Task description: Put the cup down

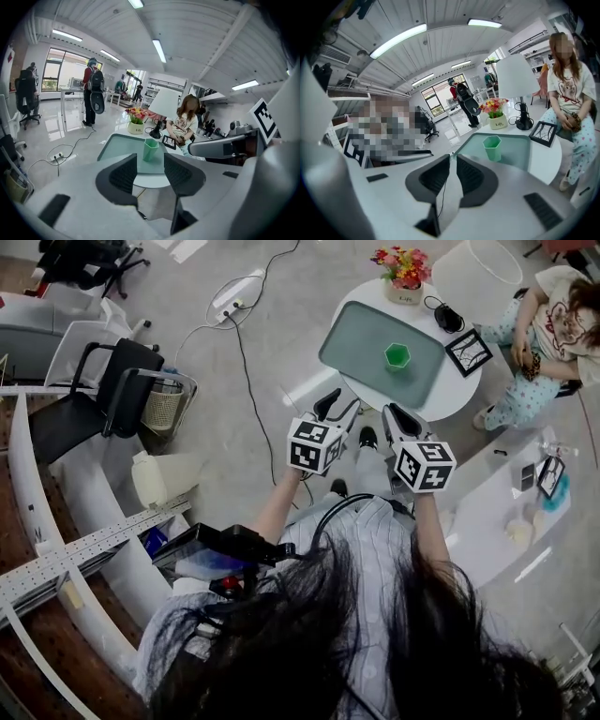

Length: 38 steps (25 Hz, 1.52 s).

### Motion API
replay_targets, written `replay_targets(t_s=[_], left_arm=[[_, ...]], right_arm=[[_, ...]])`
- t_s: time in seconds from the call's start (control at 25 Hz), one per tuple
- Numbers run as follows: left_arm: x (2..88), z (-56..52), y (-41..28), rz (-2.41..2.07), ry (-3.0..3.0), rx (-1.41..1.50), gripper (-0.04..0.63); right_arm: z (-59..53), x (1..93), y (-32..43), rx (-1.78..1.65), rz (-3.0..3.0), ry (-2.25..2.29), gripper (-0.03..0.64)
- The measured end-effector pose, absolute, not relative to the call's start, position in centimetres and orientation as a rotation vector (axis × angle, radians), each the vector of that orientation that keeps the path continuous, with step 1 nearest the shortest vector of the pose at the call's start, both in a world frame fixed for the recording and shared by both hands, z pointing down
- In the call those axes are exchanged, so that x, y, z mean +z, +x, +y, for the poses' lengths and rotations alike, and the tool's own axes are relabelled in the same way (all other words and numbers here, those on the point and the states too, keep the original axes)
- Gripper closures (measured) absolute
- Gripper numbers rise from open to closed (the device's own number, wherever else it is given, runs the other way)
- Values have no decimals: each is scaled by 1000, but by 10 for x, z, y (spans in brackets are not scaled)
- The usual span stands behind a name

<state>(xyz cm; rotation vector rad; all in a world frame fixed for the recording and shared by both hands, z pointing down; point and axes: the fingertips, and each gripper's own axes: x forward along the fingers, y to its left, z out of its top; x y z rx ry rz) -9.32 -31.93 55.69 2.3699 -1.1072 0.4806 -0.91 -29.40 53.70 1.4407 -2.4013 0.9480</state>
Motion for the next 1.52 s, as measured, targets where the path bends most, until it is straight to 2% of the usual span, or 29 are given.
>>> replay_targets(t_s=[0.32,0.48,1.0,1.52], left_arm=[[528,-253,-112,-1071,2477,535,487],[521,-226,-121,-1073,2528,575,509],[526,-153,-137,-1055,2499,527,538],[522,-130,-143,-1097,2440,454,547]], right_arm=[[-255,519,-32,898,-2449,1452,552],[-230,514,-41,888,-2450,1469,552],[-148,513,-42,876,-2388,1535,552],[-114,511,-44,865,-2375,1478,552]])
